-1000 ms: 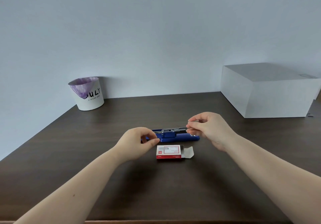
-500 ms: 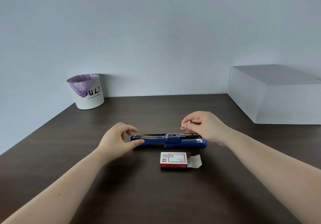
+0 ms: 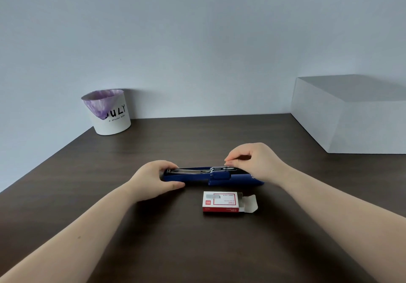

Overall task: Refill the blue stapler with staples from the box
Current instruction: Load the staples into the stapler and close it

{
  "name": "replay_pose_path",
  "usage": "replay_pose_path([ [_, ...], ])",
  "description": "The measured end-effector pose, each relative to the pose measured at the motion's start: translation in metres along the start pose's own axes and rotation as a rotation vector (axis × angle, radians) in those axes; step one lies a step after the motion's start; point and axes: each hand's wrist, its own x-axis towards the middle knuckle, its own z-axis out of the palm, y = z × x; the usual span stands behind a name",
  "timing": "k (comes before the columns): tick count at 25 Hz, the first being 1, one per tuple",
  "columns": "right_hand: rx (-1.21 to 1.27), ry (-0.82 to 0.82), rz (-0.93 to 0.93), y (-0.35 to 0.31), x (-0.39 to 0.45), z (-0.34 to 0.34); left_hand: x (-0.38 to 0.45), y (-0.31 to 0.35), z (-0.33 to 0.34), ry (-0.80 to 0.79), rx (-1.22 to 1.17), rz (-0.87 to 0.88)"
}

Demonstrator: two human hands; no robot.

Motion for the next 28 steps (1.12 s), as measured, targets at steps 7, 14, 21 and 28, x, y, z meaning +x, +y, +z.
replay_pose_path([
  [7, -0.071, 0.003, -0.024, 0.004, -0.001, 0.009, 0.001, -0.001, -0.001, -0.002, -0.016, 0.003],
  [14, -0.031, 0.008, -0.044, 0.009, -0.002, 0.013, 0.002, -0.004, -0.001, 0.012, -0.031, 0.013],
  [21, 0.086, -0.032, 0.051, 0.021, -0.002, 0.005, 0.002, -0.002, -0.002, 0.035, -0.087, -0.024],
  [28, 0.126, -0.012, 0.075, 0.031, -0.01, -0.004, 0.001, 0.002, -0.008, 0.046, -0.311, -0.112],
])
